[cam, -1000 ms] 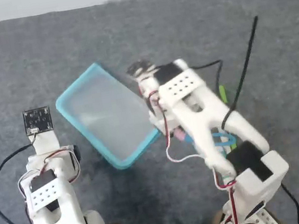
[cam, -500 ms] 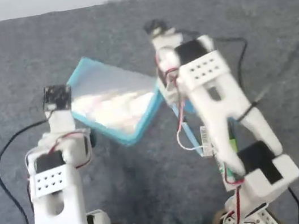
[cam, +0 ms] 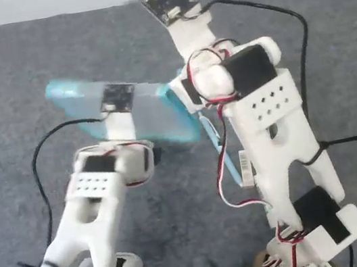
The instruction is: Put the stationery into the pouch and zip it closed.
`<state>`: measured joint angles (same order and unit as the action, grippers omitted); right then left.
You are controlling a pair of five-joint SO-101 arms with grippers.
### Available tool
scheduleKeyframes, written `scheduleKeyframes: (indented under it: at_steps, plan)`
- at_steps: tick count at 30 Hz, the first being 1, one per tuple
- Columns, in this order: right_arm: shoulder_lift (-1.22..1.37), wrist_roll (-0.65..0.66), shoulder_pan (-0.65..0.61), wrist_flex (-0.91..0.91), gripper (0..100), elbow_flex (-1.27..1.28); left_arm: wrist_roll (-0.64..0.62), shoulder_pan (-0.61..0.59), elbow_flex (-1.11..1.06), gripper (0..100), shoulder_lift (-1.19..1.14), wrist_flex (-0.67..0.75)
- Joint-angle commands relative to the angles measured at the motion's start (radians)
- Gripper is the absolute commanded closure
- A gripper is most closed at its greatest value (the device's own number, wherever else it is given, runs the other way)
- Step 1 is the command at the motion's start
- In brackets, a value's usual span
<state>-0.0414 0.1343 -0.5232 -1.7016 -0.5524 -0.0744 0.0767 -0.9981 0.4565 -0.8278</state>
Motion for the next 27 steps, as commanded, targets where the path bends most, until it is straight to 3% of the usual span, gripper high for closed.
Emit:
scheduleKeyframes:
  at_steps: [1,8,18,24,27]
  plan:
    - [-0.027,0.044,-0.058,-0.044,99.1,-0.068,-0.072,0.071,0.056,78,-0.044,0.091]
    - [-0.031,0.054,-0.096,-0.061,99.1,0.046,-0.087,-0.043,-0.005,78,0.183,0.077]
    - [-0.208,0.055,-0.165,0.305,99.1,0.617,0.087,-0.325,0.013,79,0.766,-0.218]
    - [-0.351,0.110,-0.249,0.544,99.1,1.003,0.150,-0.407,0.051,79,0.787,-0.264]
    - [-0.421,0.077,-0.240,0.564,99.1,1.048,0.173,-0.420,-0.008,79,0.729,-0.226]
